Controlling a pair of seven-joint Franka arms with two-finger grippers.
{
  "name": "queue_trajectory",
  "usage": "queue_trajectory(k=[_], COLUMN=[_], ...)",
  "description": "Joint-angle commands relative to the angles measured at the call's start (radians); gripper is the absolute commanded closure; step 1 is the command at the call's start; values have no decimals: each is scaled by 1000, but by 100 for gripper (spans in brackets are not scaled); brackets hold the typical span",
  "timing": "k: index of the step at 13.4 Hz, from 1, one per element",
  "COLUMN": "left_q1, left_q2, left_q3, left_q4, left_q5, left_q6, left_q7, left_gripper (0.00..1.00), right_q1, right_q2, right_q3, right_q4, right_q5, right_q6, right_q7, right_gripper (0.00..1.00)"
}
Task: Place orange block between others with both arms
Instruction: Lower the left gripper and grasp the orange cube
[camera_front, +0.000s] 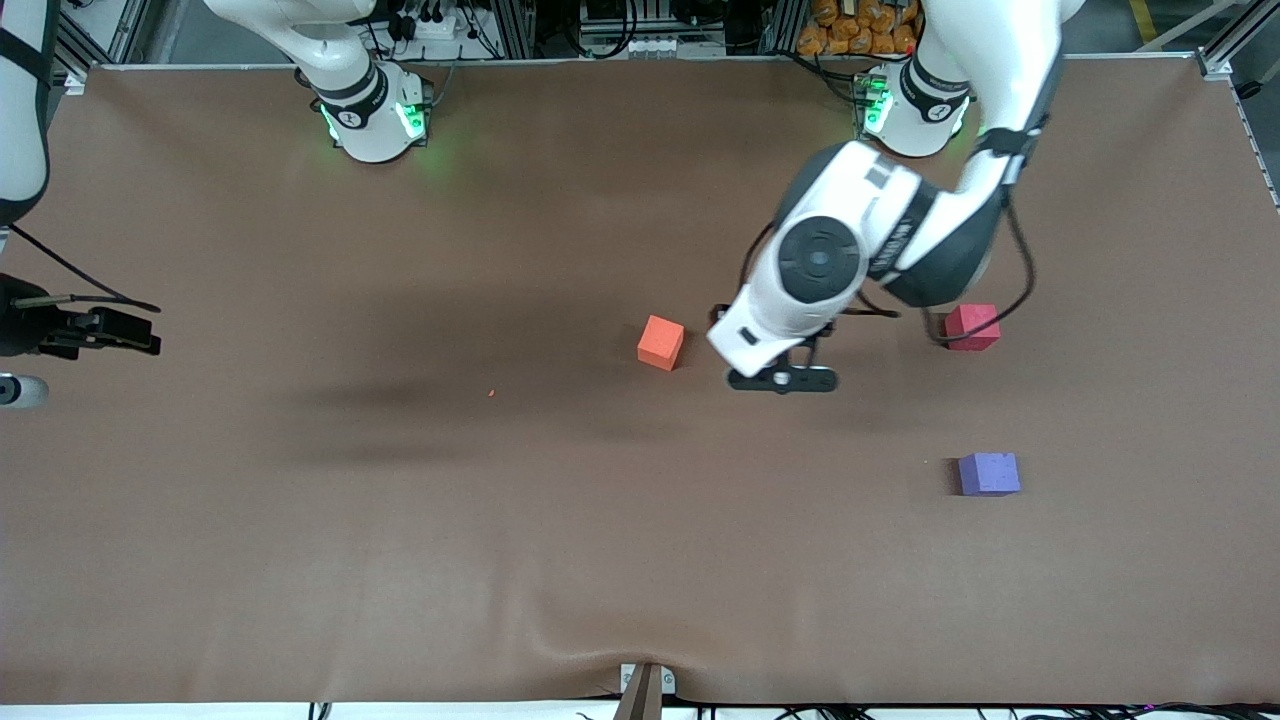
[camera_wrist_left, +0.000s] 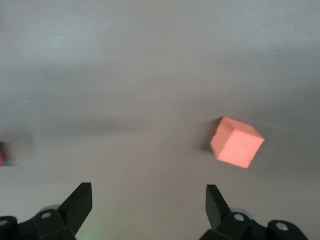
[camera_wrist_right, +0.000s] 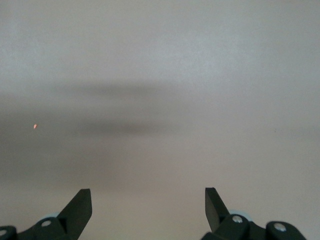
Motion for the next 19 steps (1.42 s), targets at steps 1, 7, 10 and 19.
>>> queue_trajectory(k=[1, 7, 10, 19], left_q1=[-72, -217, -218, -234], left_q2=[65, 175, 184, 237], left_q3=[8, 17, 18, 17], left_q4=[35, 33, 30, -10], left_q5=[-11, 3, 55, 71], left_q6=[59, 202, 208, 358], left_q7=[-84, -129, 4, 52], left_gripper=[0, 0, 0, 0], right_q1=[0, -10, -7, -11], right_q2=[-12, -10, -7, -7], right_q3=[7, 4, 4, 4], right_q4=[22, 22, 22, 42], right_q5=[-21, -18, -17, -6], right_q6=[-31, -33, -33, -34], right_q7=[-3, -15, -24, -24], right_gripper=[0, 0, 0, 0])
